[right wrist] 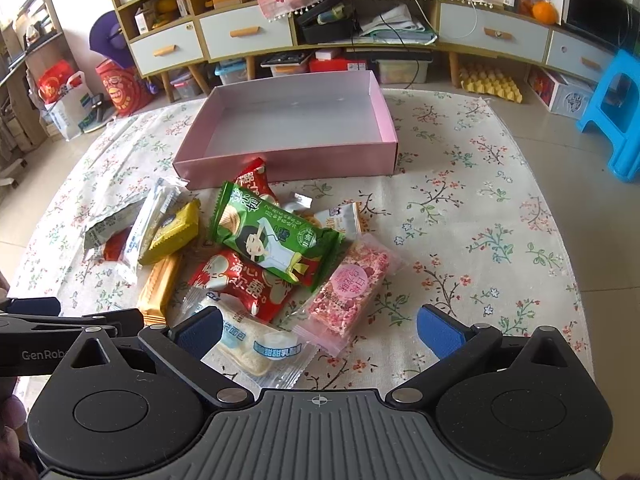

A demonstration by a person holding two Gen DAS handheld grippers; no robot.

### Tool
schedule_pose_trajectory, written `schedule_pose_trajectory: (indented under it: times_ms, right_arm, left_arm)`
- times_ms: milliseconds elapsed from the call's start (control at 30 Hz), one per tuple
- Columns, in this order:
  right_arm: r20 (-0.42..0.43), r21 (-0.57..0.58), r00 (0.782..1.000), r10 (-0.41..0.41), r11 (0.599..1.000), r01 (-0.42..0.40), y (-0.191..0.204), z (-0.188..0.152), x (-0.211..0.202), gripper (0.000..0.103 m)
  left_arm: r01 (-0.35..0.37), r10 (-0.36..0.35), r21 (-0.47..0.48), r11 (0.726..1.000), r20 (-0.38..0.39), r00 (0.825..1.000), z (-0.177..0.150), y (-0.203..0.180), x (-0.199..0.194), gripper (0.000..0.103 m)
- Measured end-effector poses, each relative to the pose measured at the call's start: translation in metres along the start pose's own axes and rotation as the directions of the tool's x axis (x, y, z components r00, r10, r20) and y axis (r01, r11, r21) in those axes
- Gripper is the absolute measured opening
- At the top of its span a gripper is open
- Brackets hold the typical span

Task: Organize snacks

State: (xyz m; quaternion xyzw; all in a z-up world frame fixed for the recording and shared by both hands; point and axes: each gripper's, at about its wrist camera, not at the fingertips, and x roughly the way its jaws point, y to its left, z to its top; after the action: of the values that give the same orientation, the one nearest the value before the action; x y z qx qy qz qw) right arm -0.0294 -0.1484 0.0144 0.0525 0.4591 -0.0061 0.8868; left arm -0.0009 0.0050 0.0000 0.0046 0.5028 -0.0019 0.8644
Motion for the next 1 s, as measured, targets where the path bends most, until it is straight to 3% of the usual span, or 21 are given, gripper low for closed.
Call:
schedule_pose_trajectory:
  times_ms: [1000]
  right_arm:
    - [0.001,0.001,1.000,0.002,1.000,-0.002,-0.0006,-0.0003,0.0003,0.103]
  left_arm:
    - [0.002,-0.002,-0.005,1.000,0.003,1.000,0.0008,0.0013,-0.0008,0.102]
